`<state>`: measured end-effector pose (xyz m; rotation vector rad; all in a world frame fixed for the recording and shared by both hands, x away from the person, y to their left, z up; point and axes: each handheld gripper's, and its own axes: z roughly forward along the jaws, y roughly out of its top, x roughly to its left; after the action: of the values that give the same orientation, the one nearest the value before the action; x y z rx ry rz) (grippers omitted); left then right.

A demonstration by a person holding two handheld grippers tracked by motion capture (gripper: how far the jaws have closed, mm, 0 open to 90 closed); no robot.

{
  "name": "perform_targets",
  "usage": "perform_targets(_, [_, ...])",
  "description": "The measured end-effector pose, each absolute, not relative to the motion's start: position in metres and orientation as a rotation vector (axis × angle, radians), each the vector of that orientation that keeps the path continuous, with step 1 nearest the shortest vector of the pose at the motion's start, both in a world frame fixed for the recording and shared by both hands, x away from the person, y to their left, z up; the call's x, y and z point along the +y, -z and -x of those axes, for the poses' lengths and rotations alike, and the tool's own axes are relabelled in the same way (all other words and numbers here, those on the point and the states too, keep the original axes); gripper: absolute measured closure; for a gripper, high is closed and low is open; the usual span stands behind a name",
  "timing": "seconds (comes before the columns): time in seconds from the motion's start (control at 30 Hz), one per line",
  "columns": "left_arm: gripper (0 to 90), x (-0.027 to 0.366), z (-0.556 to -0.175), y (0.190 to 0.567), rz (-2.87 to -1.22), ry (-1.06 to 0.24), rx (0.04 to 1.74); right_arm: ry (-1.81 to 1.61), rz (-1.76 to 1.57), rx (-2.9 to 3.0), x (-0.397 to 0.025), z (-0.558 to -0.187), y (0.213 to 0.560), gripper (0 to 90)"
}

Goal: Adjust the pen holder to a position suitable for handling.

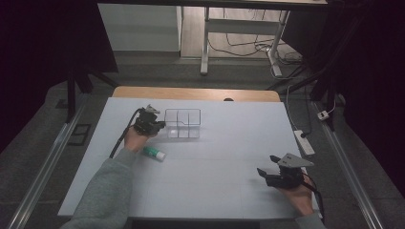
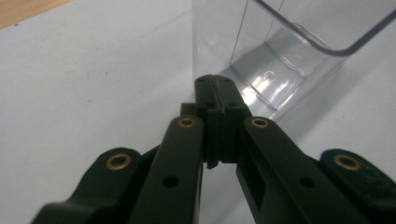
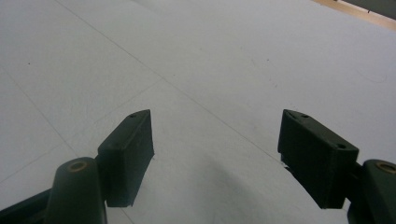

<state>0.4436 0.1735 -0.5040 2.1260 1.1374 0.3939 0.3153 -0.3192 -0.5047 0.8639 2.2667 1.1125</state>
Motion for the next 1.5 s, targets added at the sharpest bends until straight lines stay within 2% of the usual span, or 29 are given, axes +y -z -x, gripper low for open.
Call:
perform_targets(1.0, [89.0,0.129,-0.456,0.500,-2.163,-0.374,1.083,-1.087,-0.861,2.282,-0.318,-0.315,0.506,26.8])
perform_targets(1.5, [88.7,0.143,-0.442,0.492,-2.159,-0.428,1.026,-1.098,-0.860,2.287,-0.318,-0.314,0.505,26.7])
